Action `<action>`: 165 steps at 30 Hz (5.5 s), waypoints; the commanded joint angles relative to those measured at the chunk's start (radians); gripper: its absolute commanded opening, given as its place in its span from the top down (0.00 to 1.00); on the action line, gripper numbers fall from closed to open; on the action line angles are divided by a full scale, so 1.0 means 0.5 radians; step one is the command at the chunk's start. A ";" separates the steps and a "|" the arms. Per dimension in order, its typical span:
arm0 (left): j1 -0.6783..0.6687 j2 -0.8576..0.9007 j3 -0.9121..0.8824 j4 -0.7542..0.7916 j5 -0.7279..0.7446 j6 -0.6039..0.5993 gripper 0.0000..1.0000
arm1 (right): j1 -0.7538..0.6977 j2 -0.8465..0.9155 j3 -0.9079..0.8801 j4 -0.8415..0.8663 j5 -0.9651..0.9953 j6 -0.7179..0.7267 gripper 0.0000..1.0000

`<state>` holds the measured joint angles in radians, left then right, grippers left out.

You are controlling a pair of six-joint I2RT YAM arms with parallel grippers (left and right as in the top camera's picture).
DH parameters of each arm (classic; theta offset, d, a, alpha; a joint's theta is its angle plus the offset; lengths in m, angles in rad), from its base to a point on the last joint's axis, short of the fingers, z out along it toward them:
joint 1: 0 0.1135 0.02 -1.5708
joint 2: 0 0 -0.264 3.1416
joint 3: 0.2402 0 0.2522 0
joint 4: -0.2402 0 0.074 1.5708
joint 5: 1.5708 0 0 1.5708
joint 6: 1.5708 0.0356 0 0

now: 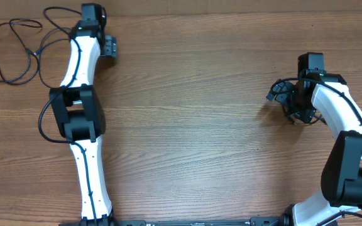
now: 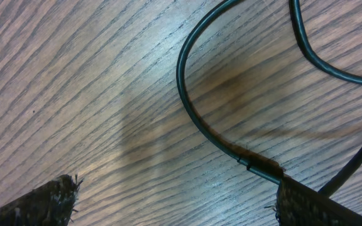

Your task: Untangle cables

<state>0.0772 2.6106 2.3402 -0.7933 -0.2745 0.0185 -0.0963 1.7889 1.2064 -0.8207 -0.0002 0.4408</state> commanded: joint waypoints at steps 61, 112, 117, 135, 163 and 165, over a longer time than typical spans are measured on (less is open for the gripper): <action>0.011 -0.547 -0.431 -0.043 0.584 -0.360 0.00 | 0.007 -0.005 -0.018 0.008 -0.003 0.002 0.00; -0.827 -0.838 -0.436 -0.435 1.443 -0.674 0.01 | 0.007 -0.544 0.720 -0.814 0.124 -0.037 0.00; -1.053 -0.833 -0.436 -0.277 1.420 -0.546 0.00 | 0.007 -0.702 0.720 -0.830 0.496 0.230 0.00; -1.817 -0.545 -0.437 0.164 1.194 -0.193 0.00 | -0.263 -0.836 0.720 -0.622 0.523 0.718 0.00; -1.613 -0.548 -0.338 0.119 0.946 -0.175 0.96 | -0.311 -0.835 0.718 -0.845 0.493 0.689 0.00; -1.514 -0.716 -0.326 -0.089 0.957 -0.116 0.96 | -0.311 -0.830 0.718 -0.835 0.442 0.689 0.00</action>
<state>-0.7856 2.4626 2.1223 -0.7479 0.2897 -0.0933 -0.2474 1.3903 1.5482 -1.2461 0.2398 0.7849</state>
